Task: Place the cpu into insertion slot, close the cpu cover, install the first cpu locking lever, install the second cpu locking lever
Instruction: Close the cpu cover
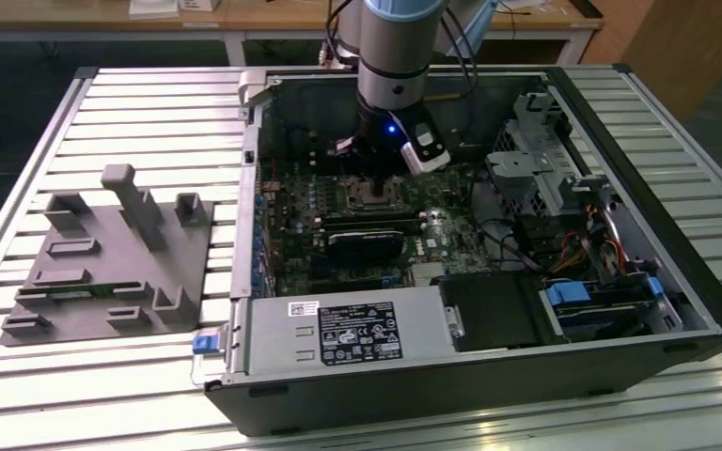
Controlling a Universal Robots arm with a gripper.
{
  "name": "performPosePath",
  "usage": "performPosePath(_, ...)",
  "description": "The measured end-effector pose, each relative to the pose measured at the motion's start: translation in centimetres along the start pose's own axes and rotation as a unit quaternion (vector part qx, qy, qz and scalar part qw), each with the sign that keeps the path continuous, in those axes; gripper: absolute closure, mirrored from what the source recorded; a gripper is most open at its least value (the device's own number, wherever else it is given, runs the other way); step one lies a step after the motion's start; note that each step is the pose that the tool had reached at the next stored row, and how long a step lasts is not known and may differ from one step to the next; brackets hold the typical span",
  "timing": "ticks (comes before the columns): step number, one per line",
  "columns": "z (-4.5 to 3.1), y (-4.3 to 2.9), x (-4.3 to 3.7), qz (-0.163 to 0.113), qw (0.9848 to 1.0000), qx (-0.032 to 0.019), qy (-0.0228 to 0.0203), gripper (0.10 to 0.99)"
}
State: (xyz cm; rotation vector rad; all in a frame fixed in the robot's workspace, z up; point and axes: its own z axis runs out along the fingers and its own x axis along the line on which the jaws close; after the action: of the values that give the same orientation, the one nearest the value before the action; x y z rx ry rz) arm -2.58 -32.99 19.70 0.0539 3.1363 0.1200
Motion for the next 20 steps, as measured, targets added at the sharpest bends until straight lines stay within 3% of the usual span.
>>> performPosePath(4,-0.27,0.12,-0.09,0.0,1.0,-0.0021,-0.0011,0.98)
performPosePath(7,-0.91,0.14,-0.08,0.0,1.0,-0.0011,-0.0005,0.98)
performPosePath(10,-0.97,0.14,0.06,0.0,1.0,-0.0012,-0.0021,0.98)
performPosePath(16,-0.99,-0.02,1.61,-0.001,1.0,-0.0013,-0.0077,0.98)
performPosePath(20,-0.88,-0.08,2.61,-0.001,1.0,-0.0015,-0.0089,0.98)
